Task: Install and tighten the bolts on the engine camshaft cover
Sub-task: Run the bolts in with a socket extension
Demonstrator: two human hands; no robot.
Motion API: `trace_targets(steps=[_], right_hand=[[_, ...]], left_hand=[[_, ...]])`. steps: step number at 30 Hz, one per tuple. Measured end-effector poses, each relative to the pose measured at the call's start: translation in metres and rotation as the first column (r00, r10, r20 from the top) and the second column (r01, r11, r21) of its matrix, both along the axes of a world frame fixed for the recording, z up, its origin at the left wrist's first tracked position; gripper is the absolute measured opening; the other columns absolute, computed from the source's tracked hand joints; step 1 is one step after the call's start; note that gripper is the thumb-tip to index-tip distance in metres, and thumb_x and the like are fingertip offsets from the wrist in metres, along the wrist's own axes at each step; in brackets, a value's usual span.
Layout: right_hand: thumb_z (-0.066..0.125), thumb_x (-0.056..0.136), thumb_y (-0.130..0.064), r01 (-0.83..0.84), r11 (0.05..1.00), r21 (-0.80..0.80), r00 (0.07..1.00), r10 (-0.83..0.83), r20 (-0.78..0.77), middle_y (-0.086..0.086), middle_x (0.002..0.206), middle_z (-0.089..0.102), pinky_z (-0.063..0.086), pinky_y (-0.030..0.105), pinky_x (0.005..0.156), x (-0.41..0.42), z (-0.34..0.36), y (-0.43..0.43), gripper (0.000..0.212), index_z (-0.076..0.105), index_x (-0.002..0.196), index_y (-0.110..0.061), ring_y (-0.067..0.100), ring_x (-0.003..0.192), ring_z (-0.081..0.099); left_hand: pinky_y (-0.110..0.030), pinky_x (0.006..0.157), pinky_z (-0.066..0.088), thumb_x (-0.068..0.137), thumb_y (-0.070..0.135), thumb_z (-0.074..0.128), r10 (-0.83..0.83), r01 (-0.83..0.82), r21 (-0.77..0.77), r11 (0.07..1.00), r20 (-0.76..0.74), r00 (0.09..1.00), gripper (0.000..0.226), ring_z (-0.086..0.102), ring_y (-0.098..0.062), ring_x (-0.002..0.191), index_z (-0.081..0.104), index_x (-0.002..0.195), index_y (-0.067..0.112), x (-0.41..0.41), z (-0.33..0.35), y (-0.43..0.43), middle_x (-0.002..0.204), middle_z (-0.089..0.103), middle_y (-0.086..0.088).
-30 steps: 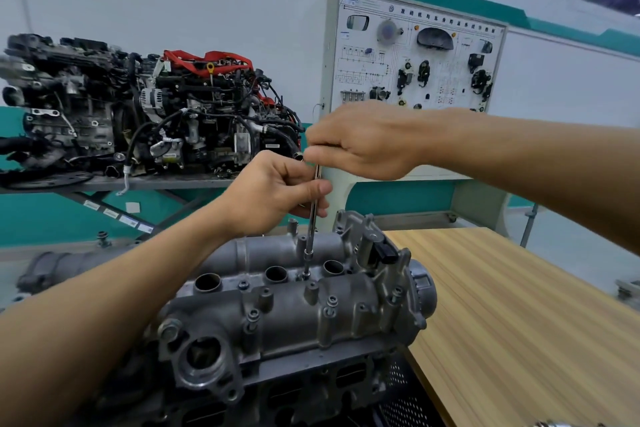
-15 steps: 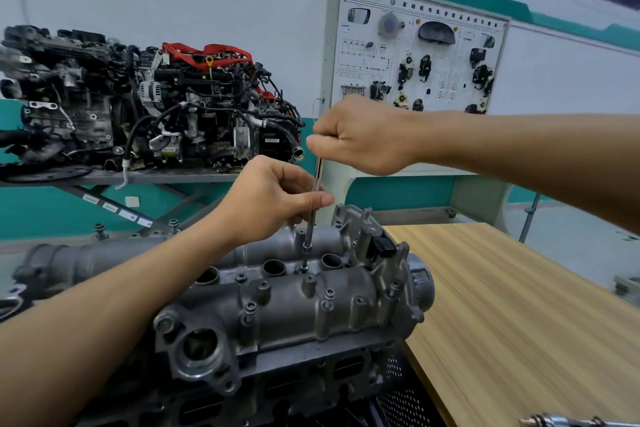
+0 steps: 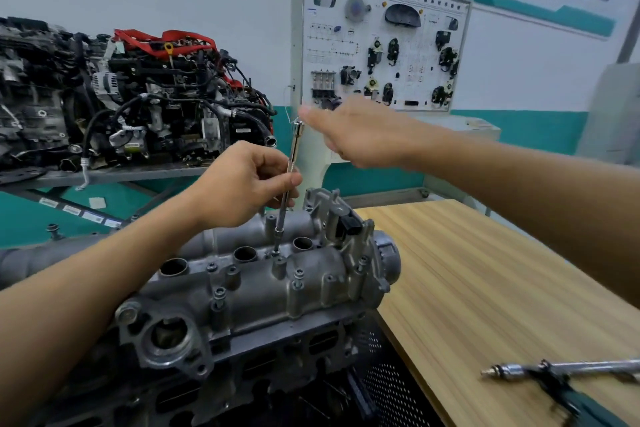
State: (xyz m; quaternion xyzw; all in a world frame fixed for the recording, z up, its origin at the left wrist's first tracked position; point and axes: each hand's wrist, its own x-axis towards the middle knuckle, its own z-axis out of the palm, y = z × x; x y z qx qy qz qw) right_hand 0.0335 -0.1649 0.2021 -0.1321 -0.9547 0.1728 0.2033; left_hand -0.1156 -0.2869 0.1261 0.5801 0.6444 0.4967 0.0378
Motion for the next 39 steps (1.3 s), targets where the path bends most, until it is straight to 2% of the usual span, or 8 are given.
trace_targets(steps=[7, 11, 17, 22, 25, 31, 35, 39], right_hand=[[0.034, 0.092, -0.069, 0.007, 0.99, -0.142, 0.997, -0.018, -0.076, 0.0, 0.055, 0.032, 0.034, 0.038, 0.056, 0.096, -0.054, 0.026, 0.061, 0.044, 0.06, -0.018, 0.019, 0.052, 0.03], [0.04, 0.091, -0.069, 0.082, 0.957, -0.279, 0.987, -0.117, -0.112, 0.003, 0.056, 0.039, 0.038, 0.027, 0.05, 0.157, -0.08, 0.036, 0.06, 0.049, 0.058, -0.019, 0.021, 0.052, 0.037], [0.041, 0.098, -0.057, 0.285, 0.863, -0.418, 0.953, -0.302, 0.028, -0.001, 0.052, 0.04, 0.037, 0.024, 0.049, 0.231, -0.124, 0.051, 0.056, 0.05, 0.063, -0.014, 0.013, 0.047, 0.04], [0.045, 0.1, -0.052, 0.516, 0.84, -0.168, 0.841, -0.461, 0.282, -0.002, 0.053, 0.049, 0.046, 0.038, 0.058, 0.293, -0.167, 0.078, 0.054, 0.053, 0.062, -0.014, 0.015, 0.049, 0.046], [0.051, 0.098, -0.042, 0.647, 0.761, -0.046, 0.716, -0.587, 0.378, 0.006, 0.063, 0.057, 0.043, 0.035, 0.057, 0.333, -0.193, 0.106, 0.046, 0.061, 0.069, -0.008, 0.018, 0.057, 0.049], [0.058, 0.089, -0.043, 0.771, 0.618, 0.153, 0.474, -0.717, 0.511, 0.015, 0.101, 0.072, 0.056, 0.04, 0.08, 0.393, -0.243, 0.146, 0.043, 0.07, 0.1, -0.004, 0.031, 0.093, 0.065], [0.061, 0.088, -0.045, 0.755, 0.635, 0.164, 0.479, -0.704, 0.524, 0.004, 0.116, 0.067, 0.054, 0.039, 0.087, 0.389, -0.269, 0.155, 0.048, 0.06, 0.127, -0.018, 0.026, 0.106, 0.061], [0.059, 0.09, -0.031, 0.686, 0.706, 0.175, 0.564, -0.668, 0.485, 0.005, 0.118, 0.066, 0.053, 0.039, 0.086, 0.374, -0.272, 0.16, 0.041, 0.058, 0.131, -0.025, 0.027, 0.106, 0.06]], left_hand=[[-0.04, 0.074, 0.063, 0.092, 0.016, 0.066, -0.008, 0.01, 0.04, 0.999, -0.055, 0.998, 0.018, 0.076, -0.024, 0.078, 0.072, 0.093, -0.001, 0.031, 0.031, -0.013, 0.084, 0.077, -0.011], [-0.03, 0.064, 0.063, 0.09, 0.021, 0.067, -0.205, 0.198, 0.121, 0.973, 0.044, 0.978, 0.025, 0.077, -0.023, 0.074, 0.07, 0.094, -0.003, 0.093, 0.048, 0.001, 0.083, 0.078, -0.009], [-0.034, 0.067, 0.064, 0.096, 0.016, 0.065, -0.398, 0.405, -0.097, 0.909, 0.085, 0.913, 0.018, 0.076, -0.022, 0.076, 0.071, 0.092, -0.002, 0.209, -0.013, 0.073, 0.081, 0.077, -0.01], [-0.035, 0.072, 0.063, 0.097, 0.012, 0.063, -0.396, 0.425, -0.172, 0.888, 0.18, 0.9, 0.016, 0.075, -0.023, 0.078, 0.07, 0.093, -0.002, 0.258, -0.069, 0.121, 0.084, 0.076, -0.013], [-0.028, 0.068, 0.062, 0.098, 0.014, 0.063, -0.356, 0.396, -0.249, 0.884, 0.189, 0.915, 0.014, 0.075, -0.02, 0.076, 0.071, 0.09, 0.006, 0.269, -0.096, 0.14, 0.082, 0.075, -0.008], [-0.046, 0.075, 0.062, 0.097, 0.011, 0.062, -0.405, 0.435, -0.358, 0.826, 0.16, 0.9, 0.007, 0.074, -0.018, 0.073, 0.068, 0.095, 0.013, 0.292, -0.135, 0.169, 0.082, 0.076, -0.006], [-0.05, 0.081, 0.061, 0.099, 0.013, 0.059, -0.412, 0.463, -0.386, 0.798, 0.212, 0.886, 0.009, 0.075, -0.019, 0.076, 0.066, 0.105, 0.017, 0.3, -0.142, 0.177, 0.085, 0.076, -0.006], [-0.046, 0.08, 0.062, 0.1, 0.011, 0.058, -0.408, 0.452, -0.368, 0.812, 0.194, 0.892, 0.013, 0.075, -0.016, 0.075, 0.064, 0.108, 0.019, 0.293, -0.136, 0.173, 0.085, 0.077, -0.006]])
